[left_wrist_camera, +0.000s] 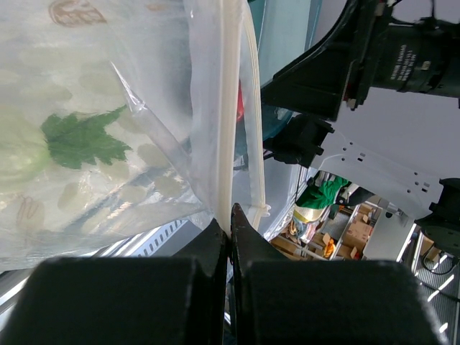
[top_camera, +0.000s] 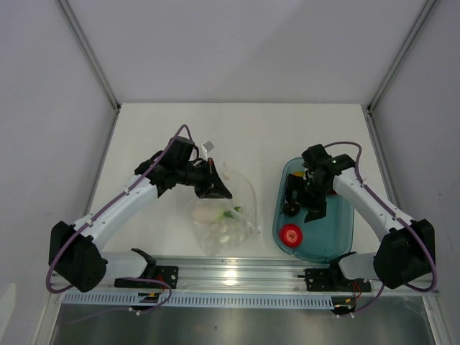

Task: Place the food in the zip-top bag and seal the zipper
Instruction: Pick up the fake fruit from the bin.

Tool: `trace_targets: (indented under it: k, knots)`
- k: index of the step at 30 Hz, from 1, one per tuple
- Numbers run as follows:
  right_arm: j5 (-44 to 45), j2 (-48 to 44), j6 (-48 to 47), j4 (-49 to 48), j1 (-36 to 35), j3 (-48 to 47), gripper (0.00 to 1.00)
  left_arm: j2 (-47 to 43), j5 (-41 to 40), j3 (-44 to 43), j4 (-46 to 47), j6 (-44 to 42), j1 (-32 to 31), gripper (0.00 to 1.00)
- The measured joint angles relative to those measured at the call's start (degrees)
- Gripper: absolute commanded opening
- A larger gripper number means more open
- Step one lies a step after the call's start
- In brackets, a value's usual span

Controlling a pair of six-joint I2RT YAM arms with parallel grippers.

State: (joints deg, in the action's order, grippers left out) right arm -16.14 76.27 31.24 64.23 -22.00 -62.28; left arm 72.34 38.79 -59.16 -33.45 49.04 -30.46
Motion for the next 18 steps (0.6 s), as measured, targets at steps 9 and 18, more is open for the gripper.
trace_targets:
  k: [9, 18]
  knots:
    - [-2.12, -0.11, 0.31, 0.61, 1.57, 8.26, 0.89, -0.79, 0.0, 2.71, 1.31, 0.11, 0.0, 0.01]
    - [-5.35, -0.04, 0.79, -2.47, 1.75, 15.34, 0.88, -2.78, 0.0, 5.07, 1.64, 0.55, 0.0, 0.01]
